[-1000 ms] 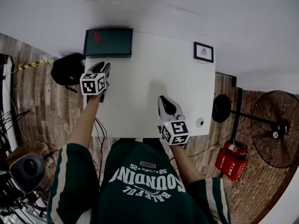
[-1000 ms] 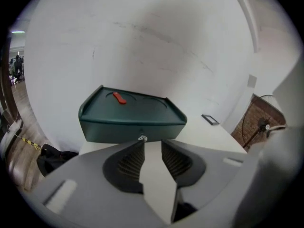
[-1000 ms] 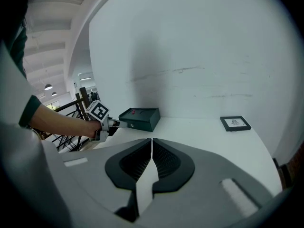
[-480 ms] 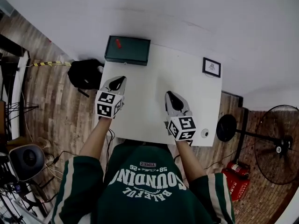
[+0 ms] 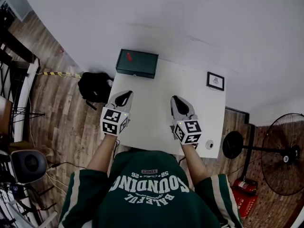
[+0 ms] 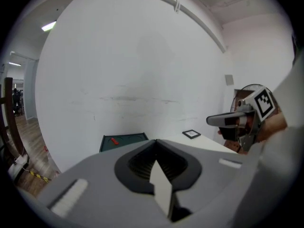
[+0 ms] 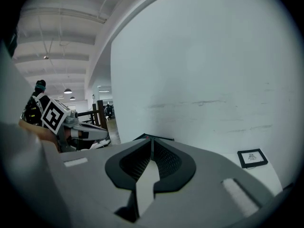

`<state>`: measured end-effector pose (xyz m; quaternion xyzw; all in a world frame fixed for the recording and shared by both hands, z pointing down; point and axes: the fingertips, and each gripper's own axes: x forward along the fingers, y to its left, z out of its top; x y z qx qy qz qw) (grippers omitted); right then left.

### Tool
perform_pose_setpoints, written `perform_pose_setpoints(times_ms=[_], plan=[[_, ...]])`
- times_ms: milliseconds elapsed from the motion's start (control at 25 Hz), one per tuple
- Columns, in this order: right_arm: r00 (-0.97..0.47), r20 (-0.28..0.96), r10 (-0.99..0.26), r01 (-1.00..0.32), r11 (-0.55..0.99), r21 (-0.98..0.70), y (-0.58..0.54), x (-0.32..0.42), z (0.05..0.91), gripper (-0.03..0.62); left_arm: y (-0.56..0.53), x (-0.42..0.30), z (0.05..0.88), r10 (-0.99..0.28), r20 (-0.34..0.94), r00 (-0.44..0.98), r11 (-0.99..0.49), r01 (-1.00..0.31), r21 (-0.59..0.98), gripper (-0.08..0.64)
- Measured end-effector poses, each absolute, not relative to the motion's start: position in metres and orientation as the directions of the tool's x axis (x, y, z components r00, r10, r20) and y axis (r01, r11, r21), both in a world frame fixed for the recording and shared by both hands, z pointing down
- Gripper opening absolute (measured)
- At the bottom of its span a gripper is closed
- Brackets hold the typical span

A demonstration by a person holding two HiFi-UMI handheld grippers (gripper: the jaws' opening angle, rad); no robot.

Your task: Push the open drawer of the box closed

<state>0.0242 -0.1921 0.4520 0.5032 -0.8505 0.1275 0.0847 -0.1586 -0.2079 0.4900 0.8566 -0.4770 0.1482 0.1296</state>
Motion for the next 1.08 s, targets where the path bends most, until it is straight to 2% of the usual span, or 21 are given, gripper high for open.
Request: perform_pose_setpoints(times_ms=[520,1080], plan=[[-0.508,0.233,-0.829,-0.861,0.496,-0.111,-0.179,0.007,0.439,0.002,-0.19,-0.163,0.465,-0.808,0.317,0.497,-0.501,-0.862,0.074,0.052],[-0.493,0.237,-0.837,-0.87,0.48,-0.117,-0.171,0.016,0.443,0.002,-0.188,-0.155,0.476,-0.791,0.328,0.516,-0.515,-0.852,0.098,0.052]])
